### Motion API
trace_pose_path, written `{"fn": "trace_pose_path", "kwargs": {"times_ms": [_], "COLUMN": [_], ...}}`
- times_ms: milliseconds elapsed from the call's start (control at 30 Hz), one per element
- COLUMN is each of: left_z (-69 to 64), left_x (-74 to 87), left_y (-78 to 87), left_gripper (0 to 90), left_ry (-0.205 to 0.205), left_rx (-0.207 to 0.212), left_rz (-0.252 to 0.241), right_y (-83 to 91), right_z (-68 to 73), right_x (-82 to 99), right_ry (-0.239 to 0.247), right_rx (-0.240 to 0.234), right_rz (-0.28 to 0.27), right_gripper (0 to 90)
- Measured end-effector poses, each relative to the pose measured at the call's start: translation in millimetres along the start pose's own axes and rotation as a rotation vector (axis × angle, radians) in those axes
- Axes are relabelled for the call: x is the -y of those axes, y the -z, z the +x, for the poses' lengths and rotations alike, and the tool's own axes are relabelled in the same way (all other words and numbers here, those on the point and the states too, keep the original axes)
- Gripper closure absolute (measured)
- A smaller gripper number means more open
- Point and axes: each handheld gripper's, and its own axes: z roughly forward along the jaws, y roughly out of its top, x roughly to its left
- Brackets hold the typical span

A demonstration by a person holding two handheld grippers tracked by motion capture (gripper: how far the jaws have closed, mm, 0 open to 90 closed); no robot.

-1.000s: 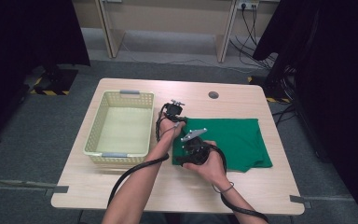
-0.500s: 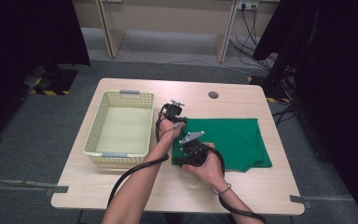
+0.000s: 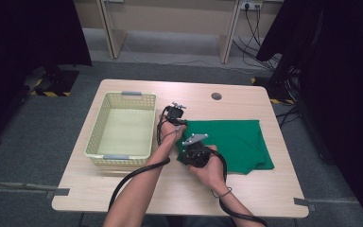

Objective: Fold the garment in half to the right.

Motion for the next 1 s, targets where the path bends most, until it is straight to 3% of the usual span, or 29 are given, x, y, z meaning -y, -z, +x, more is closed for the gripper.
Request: {"fn": "trace_pose_path", "kwargs": {"times_ms": [67,200,1000], "left_z": [-0.4,-0.4,0.2], "left_x": [0.3,-0.7,-15.3], "left_y": [1.0,4.4,25.4], "left_gripper": [81.1,81.4,82.3], "left_ry": [0.000,0.001,0.006], "left_rx": [-0.002,0.002,-0.001], "left_rz": [-0.002,-0.007,-0.033], "right_y": [-0.2,0.5,18.5], "right_z": [0.3,-0.9,-7.7], "right_x": [-0.7,-1.5,-11.2], "right_ry": [0.004,-0.007,-0.066], "right_rx": [0.008,-0.002,-0.069], "right_rz": [0.003,0.003,-0.071], "right_gripper": [82.3,85.2,86.6]}}
